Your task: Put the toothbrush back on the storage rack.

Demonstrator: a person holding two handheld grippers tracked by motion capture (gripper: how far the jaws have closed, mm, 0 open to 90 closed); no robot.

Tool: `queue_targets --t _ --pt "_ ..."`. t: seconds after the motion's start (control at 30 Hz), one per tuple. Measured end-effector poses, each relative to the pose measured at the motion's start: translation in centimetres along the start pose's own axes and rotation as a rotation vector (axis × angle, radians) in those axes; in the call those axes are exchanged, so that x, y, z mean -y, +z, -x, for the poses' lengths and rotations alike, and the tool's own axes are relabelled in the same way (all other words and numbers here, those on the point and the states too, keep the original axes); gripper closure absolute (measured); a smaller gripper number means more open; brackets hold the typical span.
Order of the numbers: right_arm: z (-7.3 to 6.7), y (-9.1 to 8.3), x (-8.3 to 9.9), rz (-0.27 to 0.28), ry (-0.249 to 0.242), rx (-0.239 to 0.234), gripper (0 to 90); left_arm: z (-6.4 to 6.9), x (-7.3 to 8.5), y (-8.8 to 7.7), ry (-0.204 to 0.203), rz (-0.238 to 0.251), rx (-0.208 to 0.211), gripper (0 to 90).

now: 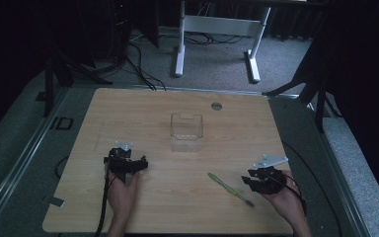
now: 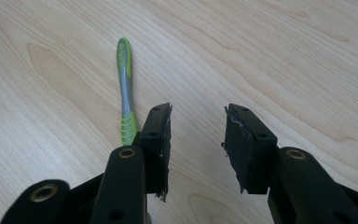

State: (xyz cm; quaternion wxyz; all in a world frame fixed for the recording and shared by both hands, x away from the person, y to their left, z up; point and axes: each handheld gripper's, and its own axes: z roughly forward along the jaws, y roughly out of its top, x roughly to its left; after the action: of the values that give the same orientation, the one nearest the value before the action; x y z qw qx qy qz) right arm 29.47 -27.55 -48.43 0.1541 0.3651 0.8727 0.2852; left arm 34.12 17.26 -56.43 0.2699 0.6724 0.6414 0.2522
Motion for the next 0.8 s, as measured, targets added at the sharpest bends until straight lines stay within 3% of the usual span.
queue_targets --t 0.8 --pt "-1.2 -0.1 -0.4 -0.05 -0.048 -0.029 64.5 0.0 0.0 0.0 0.0 0.0 0.0 3.0"
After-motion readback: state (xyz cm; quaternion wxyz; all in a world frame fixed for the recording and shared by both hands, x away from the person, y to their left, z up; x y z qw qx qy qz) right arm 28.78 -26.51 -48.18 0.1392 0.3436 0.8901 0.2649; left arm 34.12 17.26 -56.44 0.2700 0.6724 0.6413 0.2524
